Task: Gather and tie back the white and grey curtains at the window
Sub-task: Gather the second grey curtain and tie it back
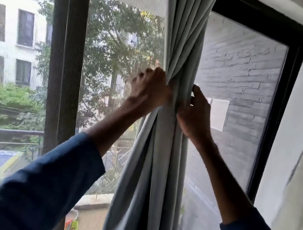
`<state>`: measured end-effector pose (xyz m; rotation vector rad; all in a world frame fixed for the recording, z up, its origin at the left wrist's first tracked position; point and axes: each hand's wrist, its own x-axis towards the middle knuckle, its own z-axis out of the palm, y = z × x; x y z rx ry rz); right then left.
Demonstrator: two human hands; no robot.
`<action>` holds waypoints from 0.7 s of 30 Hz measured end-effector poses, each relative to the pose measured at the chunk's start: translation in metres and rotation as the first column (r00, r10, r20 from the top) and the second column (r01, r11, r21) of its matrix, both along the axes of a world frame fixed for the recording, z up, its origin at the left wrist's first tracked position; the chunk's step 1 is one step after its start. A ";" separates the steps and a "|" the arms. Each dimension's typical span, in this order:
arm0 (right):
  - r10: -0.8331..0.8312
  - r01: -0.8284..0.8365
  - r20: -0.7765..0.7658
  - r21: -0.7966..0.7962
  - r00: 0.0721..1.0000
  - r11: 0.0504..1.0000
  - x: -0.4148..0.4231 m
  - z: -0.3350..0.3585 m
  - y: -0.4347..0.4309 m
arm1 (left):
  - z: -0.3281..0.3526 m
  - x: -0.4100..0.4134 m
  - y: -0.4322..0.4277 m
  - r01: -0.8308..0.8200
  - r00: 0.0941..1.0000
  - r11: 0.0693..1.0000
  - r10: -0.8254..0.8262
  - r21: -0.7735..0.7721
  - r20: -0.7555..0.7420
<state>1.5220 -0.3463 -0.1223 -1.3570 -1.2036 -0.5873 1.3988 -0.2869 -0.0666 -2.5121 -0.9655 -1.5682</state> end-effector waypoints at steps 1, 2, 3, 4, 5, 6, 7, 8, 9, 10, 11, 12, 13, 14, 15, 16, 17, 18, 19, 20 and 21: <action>-0.037 0.039 0.095 -0.023 0.995 0.999 -0.007 -0.008 0.000 | -0.007 0.003 -0.004 -0.002 1.000 1.000 0.002 0.006 -0.002; -0.052 0.060 0.160 -0.046 0.986 0.997 -0.013 -0.017 0.000 | -0.013 0.006 -0.006 0.001 1.000 1.000 -0.001 -0.007 -0.005; -0.054 0.068 0.200 -0.064 0.978 0.996 -0.017 -0.025 -0.002 | -0.020 0.009 -0.006 0.005 1.000 1.000 -0.006 -0.021 -0.014; -0.050 0.069 0.223 -0.076 0.973 0.995 -0.020 -0.032 -0.004 | -0.026 0.011 -0.005 0.011 1.000 0.999 -0.012 -0.032 -0.026; -0.044 0.065 0.231 -0.085 0.972 0.994 -0.021 -0.041 -0.005 | -0.034 0.013 -0.003 0.015 0.998 1.000 -0.016 -0.025 -0.056; -0.037 0.060 0.229 -0.092 0.973 0.994 -0.022 -0.048 -0.006 | -0.042 0.014 -0.002 0.024 0.998 0.999 -0.025 -0.022 -0.060; -0.038 0.065 0.229 -0.108 0.973 0.992 -0.022 -0.058 -0.007 | -0.050 0.014 -0.002 0.051 0.997 0.998 -0.052 -0.029 -0.048; -0.048 0.080 0.233 -0.131 0.971 0.988 -0.022 -0.068 -0.007 | -0.059 0.013 -0.005 0.073 0.996 0.996 -0.075 -0.051 -0.039; -0.055 0.093 0.232 -0.158 0.971 0.983 -0.023 -0.076 -0.007 | -0.066 0.014 -0.007 0.087 0.994 0.995 -0.090 -0.057 -0.056; -0.046 0.087 0.220 -0.178 0.974 0.980 -0.023 -0.087 -0.008 | -0.075 0.014 -0.009 0.087 0.991 0.994 -0.093 -0.064 -0.096; -0.035 0.075 0.201 -0.191 0.979 0.979 -0.025 -0.095 -0.009 | -0.083 0.014 -0.011 0.079 0.987 0.993 -0.090 -0.083 -0.130; -0.024 0.063 0.190 -0.199 0.981 0.978 -0.026 -0.102 -0.010 | -0.089 0.013 -0.011 0.078 0.984 0.988 -0.098 -0.132 -0.148; -0.015 0.052 0.176 -0.209 0.984 0.976 -0.027 -0.109 -0.011 | -0.096 0.013 -0.009 0.091 0.982 0.978 -0.120 -0.186 -0.148; -0.005 0.038 0.160 -0.206 0.987 0.978 -0.027 -0.116 -0.012 | -0.102 0.012 -0.007 0.097 0.982 0.969 -0.131 -0.227 -0.139; 0.003 0.023 0.135 -0.196 0.991 0.980 -0.026 -0.124 -0.013 | -0.110 0.012 -0.004 0.097 0.980 0.964 -0.136 -0.249 -0.144; 0.018 0.000 0.101 -0.171 0.995 0.985 -0.025 -0.132 -0.014 | -0.118 0.011 -0.003 0.095 0.979 0.957 -0.140 -0.273 -0.148; 0.040 -0.030 0.064 -0.150 0.997 0.988 -0.025 -0.140 -0.017 | -0.127 0.011 -0.003 0.108 0.976 0.949 -0.157 -0.298 -0.149; 0.066 -0.062 0.028 -0.128 0.997 0.990 -0.025 -0.148 -0.020 | -0.136 0.011 -0.003 0.134 0.973 0.935 -0.187 -0.329 -0.135; 0.100 -0.101 -0.017 -0.111 0.995 0.989 -0.027 -0.155 -0.024 | -0.145 0.011 -0.004 0.161 0.971 0.921 -0.213 -0.355 -0.112; 0.140 -0.145 -0.064 -0.091 0.988 0.985 -0.029 -0.163 -0.028 | -0.155 0.011 -0.006 0.187 0.968 0.902 -0.237 -0.389 -0.083; 0.173 -0.180 -0.102 -0.065 0.980 0.981 -0.032 -0.171 -0.032 | -0.163 0.010 -0.009 0.223 0.964 0.884 -0.263 -0.411 -0.043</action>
